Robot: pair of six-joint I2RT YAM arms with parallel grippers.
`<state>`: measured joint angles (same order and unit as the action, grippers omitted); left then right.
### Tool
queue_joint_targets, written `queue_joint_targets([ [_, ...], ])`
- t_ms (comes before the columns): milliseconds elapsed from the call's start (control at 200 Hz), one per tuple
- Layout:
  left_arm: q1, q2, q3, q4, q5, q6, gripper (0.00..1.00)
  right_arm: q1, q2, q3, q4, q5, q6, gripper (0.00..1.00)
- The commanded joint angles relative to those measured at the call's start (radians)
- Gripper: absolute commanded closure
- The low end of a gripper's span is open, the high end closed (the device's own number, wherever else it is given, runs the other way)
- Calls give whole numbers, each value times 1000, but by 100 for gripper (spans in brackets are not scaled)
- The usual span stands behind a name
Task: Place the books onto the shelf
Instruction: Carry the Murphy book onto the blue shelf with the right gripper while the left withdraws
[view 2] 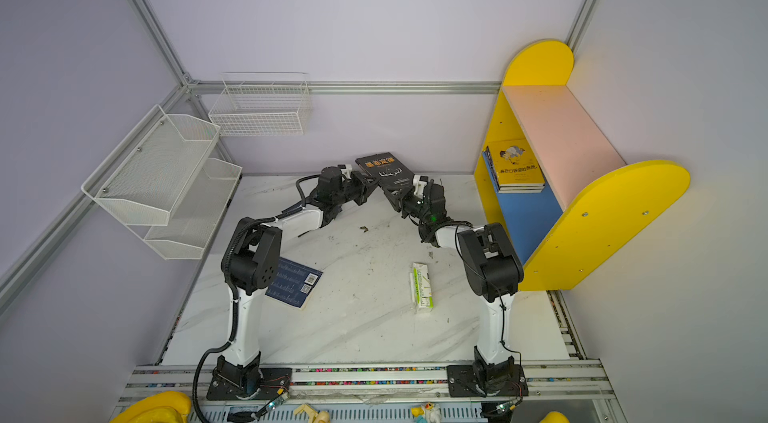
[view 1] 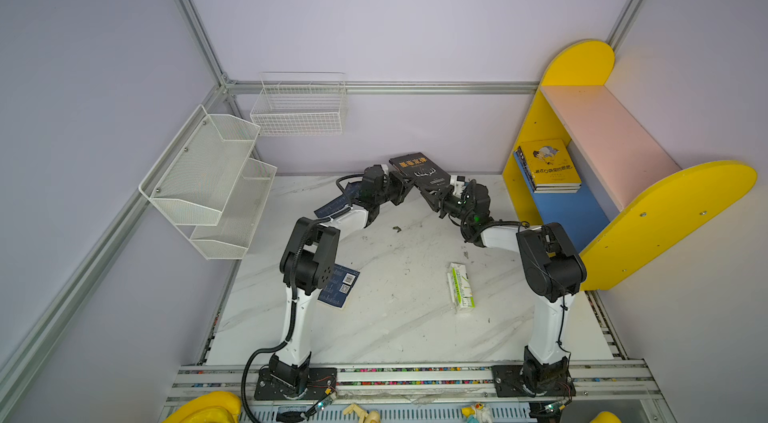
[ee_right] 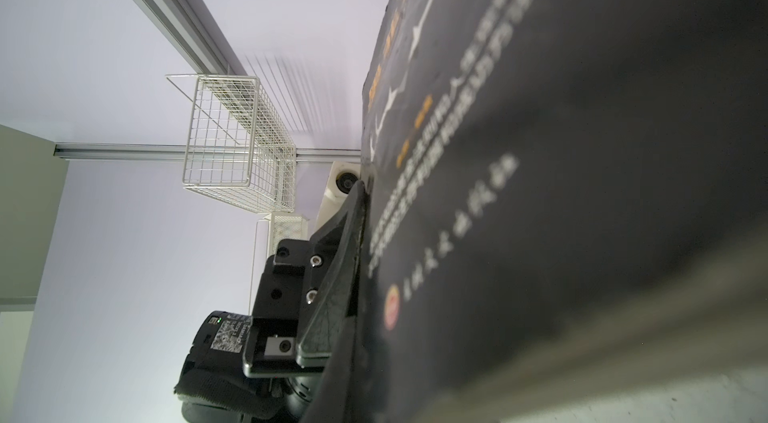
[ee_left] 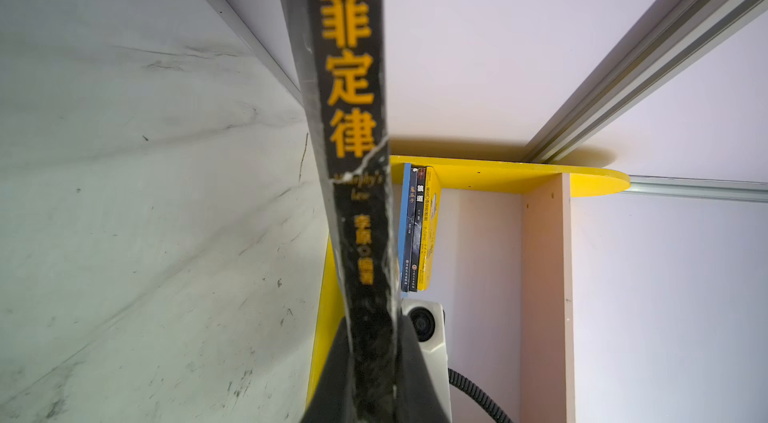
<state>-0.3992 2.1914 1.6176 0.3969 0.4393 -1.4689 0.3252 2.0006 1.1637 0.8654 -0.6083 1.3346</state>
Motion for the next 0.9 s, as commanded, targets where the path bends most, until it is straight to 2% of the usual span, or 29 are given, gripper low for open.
queue_joint_targets([
  [0,9,-99,22,98,36,59,74,-34,-69,63,-74,126,-150,95],
  [40,18,-107,11,96,34,65,64,-36,-95,88,-135,148,-235,95],
  [135,46,-141,-32,96,23,80,56,-41,-173,121,-276,232,-423,98],
  [210,69,-170,-72,97,10,94,53,-61,-234,113,-327,275,-497,98],
  [360,86,-171,-70,92,17,99,46,-127,-298,76,-336,220,-541,100],
  [535,86,-151,-51,95,30,91,45,-196,-413,53,-435,277,-668,100],
  [750,86,-125,-50,112,47,62,45,-326,-501,-15,-450,329,-702,100],
  [895,86,-122,-53,115,54,59,45,-405,-507,-47,-427,309,-698,100],
])
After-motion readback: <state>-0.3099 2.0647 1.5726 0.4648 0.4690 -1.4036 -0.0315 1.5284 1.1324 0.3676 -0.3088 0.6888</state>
